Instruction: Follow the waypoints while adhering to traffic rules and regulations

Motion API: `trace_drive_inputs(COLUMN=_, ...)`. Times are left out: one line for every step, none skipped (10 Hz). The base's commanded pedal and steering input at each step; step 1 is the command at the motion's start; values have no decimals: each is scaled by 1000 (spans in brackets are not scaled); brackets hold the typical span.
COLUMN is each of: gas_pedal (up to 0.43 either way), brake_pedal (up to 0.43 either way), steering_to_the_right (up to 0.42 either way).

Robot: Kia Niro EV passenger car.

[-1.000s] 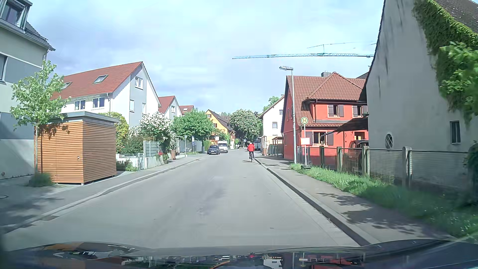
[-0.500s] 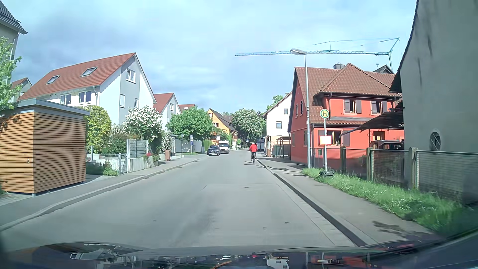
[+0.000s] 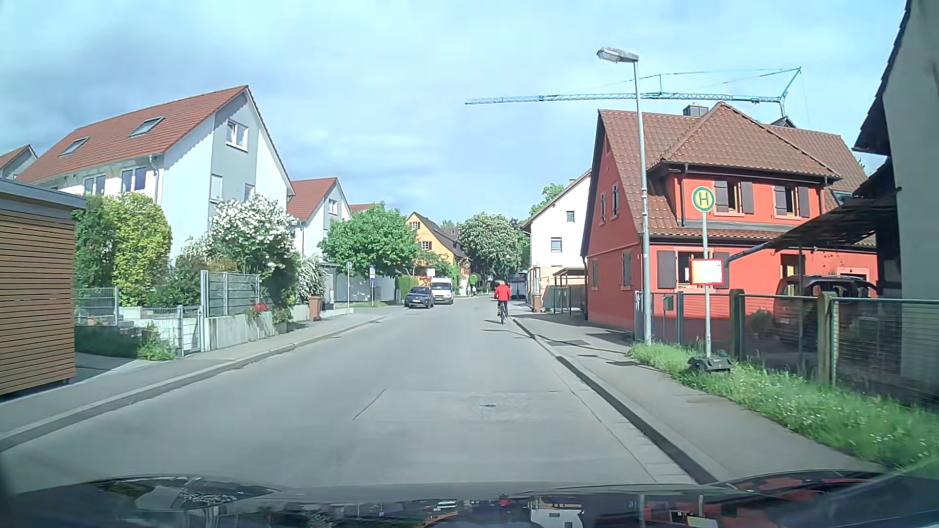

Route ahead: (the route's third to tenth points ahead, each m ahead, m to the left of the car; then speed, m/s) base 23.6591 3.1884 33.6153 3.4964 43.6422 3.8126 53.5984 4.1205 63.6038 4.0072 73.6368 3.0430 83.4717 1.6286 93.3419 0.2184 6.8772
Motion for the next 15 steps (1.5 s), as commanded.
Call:
trace_drive_inputs(gas_pedal=39, brake_pedal=0, steering_to_the_right=-10)
trace_drive_inputs(gas_pedal=39, brake_pedal=0, steering_to_the_right=-10)
trace_drive_inputs(gas_pedal=39, brake_pedal=0, steering_to_the_right=-10)
trace_drive_inputs(gas_pedal=39, brake_pedal=0, steering_to_the_right=-10)
trace_drive_inputs(gas_pedal=39, brake_pedal=0, steering_to_the_right=-9)
trace_drive_inputs(gas_pedal=39, brake_pedal=0, steering_to_the_right=-8)
trace_drive_inputs(gas_pedal=39, brake_pedal=0, steering_to_the_right=-6)
trace_drive_inputs(gas_pedal=39, brake_pedal=0, steering_to_the_right=-5)
trace_drive_inputs(gas_pedal=28, brake_pedal=0, steering_to_the_right=-1)
trace_drive_inputs(gas_pedal=28, brake_pedal=0, steering_to_the_right=-1)
trace_drive_inputs(gas_pedal=20, brake_pedal=0, steering_to_the_right=-3)
trace_drive_inputs(gas_pedal=20, brake_pedal=0, steering_to_the_right=-6)
trace_drive_inputs(gas_pedal=20, brake_pedal=0, steering_to_the_right=-4)
trace_drive_inputs(gas_pedal=20, brake_pedal=0, steering_to_the_right=1)
trace_drive_inputs(gas_pedal=20, brake_pedal=0, steering_to_the_right=1)
